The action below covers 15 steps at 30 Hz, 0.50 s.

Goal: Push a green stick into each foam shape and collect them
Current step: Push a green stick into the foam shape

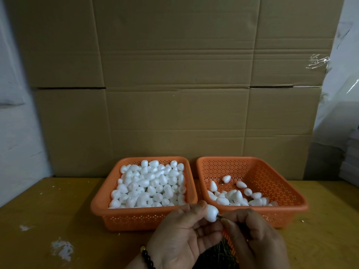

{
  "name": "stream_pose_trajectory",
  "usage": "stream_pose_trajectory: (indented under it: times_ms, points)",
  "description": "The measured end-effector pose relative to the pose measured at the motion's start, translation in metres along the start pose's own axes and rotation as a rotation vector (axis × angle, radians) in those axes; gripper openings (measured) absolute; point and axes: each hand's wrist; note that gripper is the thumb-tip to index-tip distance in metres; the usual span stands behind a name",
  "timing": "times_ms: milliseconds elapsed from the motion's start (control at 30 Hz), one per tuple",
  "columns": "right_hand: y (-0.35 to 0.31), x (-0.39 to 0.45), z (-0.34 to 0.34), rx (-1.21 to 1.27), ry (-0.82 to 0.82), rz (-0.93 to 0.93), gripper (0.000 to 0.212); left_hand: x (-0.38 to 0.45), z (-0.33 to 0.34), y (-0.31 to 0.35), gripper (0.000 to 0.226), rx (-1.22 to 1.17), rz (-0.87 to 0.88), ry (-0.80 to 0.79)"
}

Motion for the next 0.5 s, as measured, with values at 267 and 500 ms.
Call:
stream_pose_trajectory:
  times_ms: [267, 500]
  points:
    - [-0.0026, -0.0017, 0.0021, 0.039, 0.033, 0.071, 0.033, -0.0017, 0.0010, 0.0026, 0.016, -0.011, 0.002, 0.000]
    - [0.0037, -0.0079, 0.0042, 0.145, 0.000, 0.188, 0.071, -0.0030, 0.0005, 0.0034, 0.029, -0.004, 0.013, -0.028]
Point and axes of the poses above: each hand's wrist, its own x-axis towards the middle knuckle, its own z-axis out of the palm, y = z × x, and after that the axes turned 15 degrees about x, right-handed
